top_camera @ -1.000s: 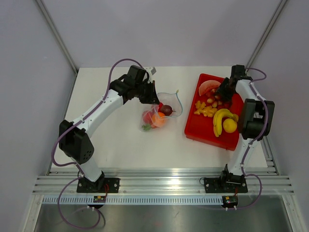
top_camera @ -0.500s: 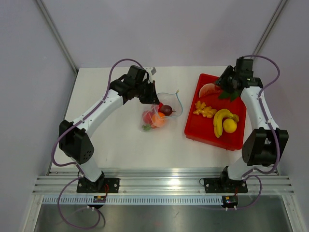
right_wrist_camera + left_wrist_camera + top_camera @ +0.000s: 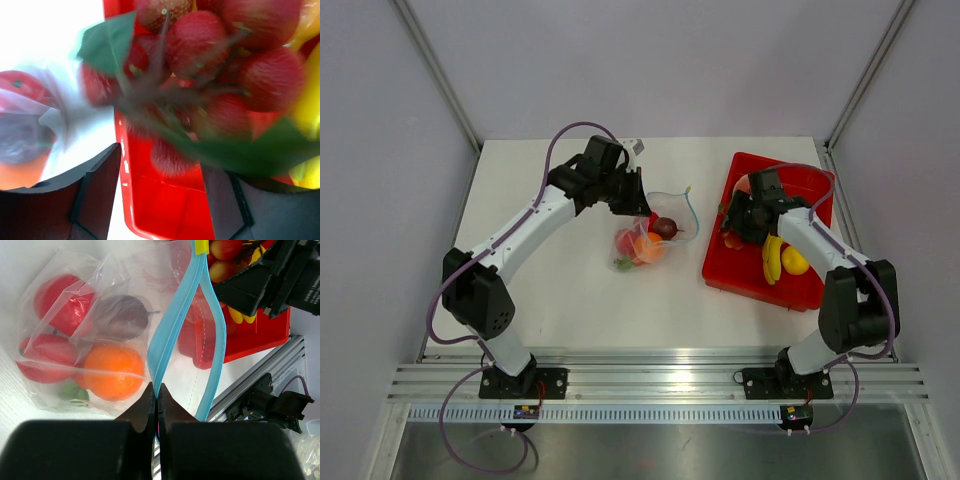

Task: Place the food in the zip-top bag and seal the zipper
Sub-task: Place the fake fruit in the bin, then pick up the fake fruit from the bin.

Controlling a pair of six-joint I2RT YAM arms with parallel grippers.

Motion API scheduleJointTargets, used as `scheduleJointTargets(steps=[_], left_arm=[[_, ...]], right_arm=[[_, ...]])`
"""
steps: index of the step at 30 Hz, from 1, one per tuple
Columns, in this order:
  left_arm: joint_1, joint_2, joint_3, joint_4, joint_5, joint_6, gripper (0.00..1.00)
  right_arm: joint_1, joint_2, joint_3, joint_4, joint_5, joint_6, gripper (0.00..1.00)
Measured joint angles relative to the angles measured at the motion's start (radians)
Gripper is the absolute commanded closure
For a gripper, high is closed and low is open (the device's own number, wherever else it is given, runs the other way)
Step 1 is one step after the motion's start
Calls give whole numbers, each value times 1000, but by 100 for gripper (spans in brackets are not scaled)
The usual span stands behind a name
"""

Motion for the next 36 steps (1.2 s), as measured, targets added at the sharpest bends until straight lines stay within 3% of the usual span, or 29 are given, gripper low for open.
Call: scheduleJointTargets(steps=[6,14,29,36], left_arm=[[0,0,-16,7,8,0,100],[0,0,-16,7,9,7,100],[0,0,-9,3,11,8,100],[0,26,97,-19,39,5,100]], right_arm=[[0,-106,68,-35,67,-28,29],[0,-243,112,-38,158,-42,39],[90,-112,211,-78,348,-277,43],[90,-32,280,-62,393,-321,40]])
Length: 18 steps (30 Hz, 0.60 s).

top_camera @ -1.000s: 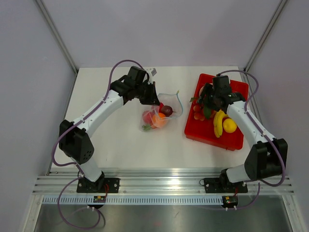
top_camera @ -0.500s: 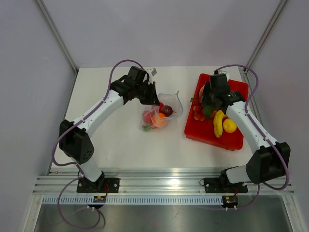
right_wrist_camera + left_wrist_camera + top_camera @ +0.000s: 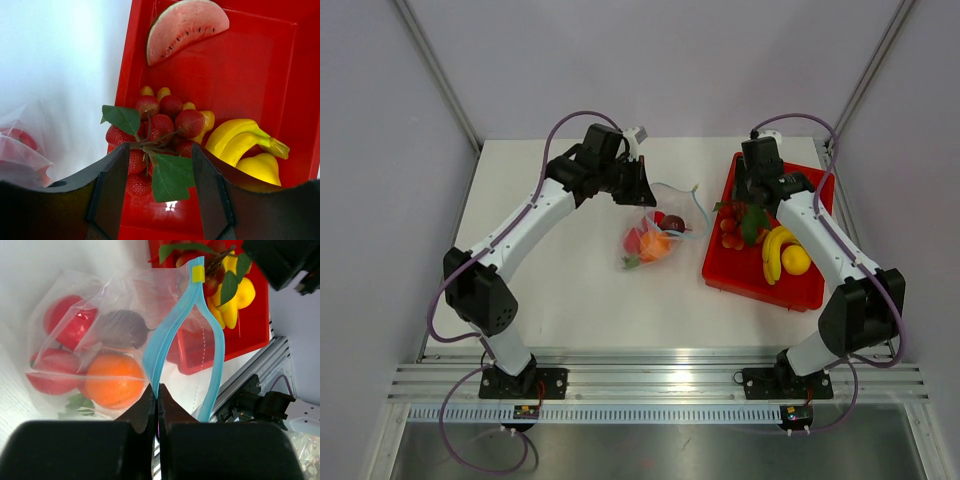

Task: Place the food in the zip-top bag and seal the zipper
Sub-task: Pick up the fake fruit from the bin.

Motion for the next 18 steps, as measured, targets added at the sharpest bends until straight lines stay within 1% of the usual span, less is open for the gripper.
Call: scheduleJointTargets(steps=[6,18], left_arm=[[0,2,34,-7,-1,-7,100],[0,2,3,-13,5,-13,100]], right_arm=[[0,14,3,7,2,2,39],[11,14,2,8,-3,7,42]])
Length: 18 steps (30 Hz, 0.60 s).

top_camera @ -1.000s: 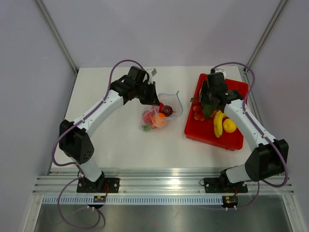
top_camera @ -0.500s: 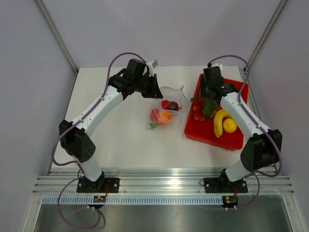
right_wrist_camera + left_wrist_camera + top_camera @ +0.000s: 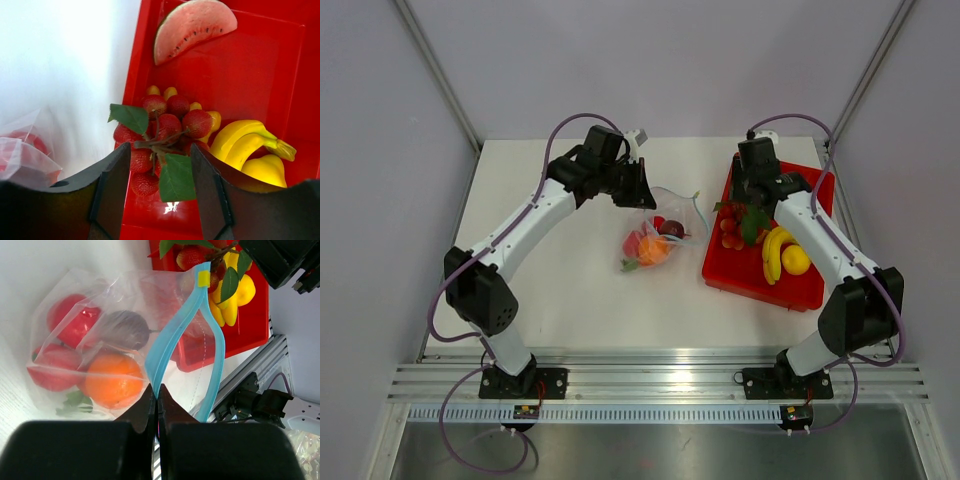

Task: Place the food in the zip-top bag and seal the zipper
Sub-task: Pick up the fake fruit from the bin.

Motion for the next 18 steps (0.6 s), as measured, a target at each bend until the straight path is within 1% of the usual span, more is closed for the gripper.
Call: scheduleJointTargets(steps=[8,11,14,15,16,17,18], left_arm=[[0,2,-2,1,4,-1,100],[0,2,-10,5,4,-1,100],[0,2,-17,3,4,0,100],[0,2,-17,2,4,0,100],[0,2,-17,3,4,0,100],[0,2,-17,4,4,0,100],[0,2,-17,4,4,0,100]], right_arm=[[61,27,0,18,34,-36,46],[61,66,0,27,58,-48,52],[61,111,4,27,80,-60,63],[61,123,4,27,86,-63,74],[61,132,4,27,90,-68,81],[61,135,4,27,100,-68,95],[61,135,4,26,108,-71,100]])
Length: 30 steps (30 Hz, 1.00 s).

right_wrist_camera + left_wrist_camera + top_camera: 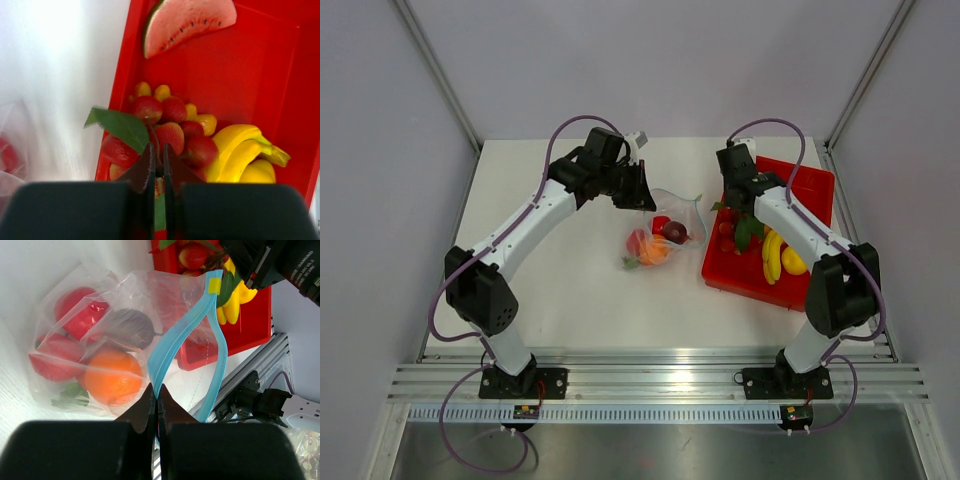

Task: Place the food in the zip-top bag and seal the zipper
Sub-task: Pick up the fake fruit from the bin, then place the fake fruit in the zipper food storage bag.

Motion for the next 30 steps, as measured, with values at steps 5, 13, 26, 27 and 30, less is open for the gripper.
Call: scheduleJointTargets(steps=[5,13,26,27,30], left_arm=[[0,0,-2,0,0,0,100],[0,0,-15,7,6,0,100],[0,0,-15,8,8,0,100],[0,0,-15,8,7,0,100],[0,0,-15,8,7,0,100]], right_arm=[[0,-17,2,1,52,13,100],[-8,-179,32,-51,109,69,100],[19,-388,251,-173,-81,209,100],[34,-398,266,-173,-97,219,100],[76,-418,286,-172,-139,255,100]])
